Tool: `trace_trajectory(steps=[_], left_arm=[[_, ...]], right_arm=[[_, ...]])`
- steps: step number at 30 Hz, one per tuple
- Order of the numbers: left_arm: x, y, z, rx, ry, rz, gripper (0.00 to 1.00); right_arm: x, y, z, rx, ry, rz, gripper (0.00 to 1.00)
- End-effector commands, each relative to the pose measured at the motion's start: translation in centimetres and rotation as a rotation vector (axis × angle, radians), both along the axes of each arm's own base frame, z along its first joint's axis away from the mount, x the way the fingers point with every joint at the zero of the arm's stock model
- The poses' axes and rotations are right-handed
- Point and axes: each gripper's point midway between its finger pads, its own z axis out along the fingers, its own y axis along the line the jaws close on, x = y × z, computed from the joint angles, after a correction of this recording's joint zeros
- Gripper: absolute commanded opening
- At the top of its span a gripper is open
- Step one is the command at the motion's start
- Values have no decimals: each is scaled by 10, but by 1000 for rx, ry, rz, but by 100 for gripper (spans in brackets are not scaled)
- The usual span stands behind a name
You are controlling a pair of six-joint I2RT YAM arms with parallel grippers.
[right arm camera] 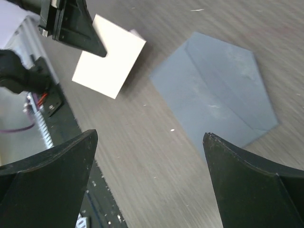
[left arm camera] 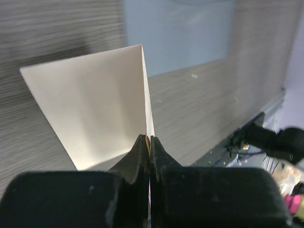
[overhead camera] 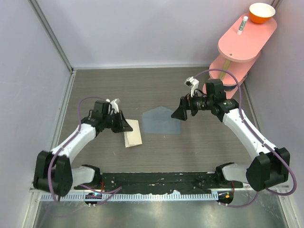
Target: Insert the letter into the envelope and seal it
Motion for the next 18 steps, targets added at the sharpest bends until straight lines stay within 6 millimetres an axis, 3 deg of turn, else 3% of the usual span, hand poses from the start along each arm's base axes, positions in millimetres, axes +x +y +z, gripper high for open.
trace_trajectory(steps=[1,3,5,9,14,17,18], left_arm=[[-18,-34,95,-158,-360,-280,0],[-41,-53,132,-238,-500,-397,0],[-60,-68,153,-264,-615,-502,0],[-80,-80,182,-295,-769,-620,0],[-92,-93,204,-334,-855,-719,0],[-93,-100,211,-338,-876,-742,0],[-93,-101,211,-337,-880,-750,0]], right_arm=[[-32,25,20,111,26,170,98],[-44,32,20,118,45,213,98],[-62,47,26,127,22,280,98],[-90,72,37,141,-12,376,98],[-108,89,57,186,-31,443,98],[-121,100,68,197,-63,497,95],[-123,102,69,196,-75,506,89]])
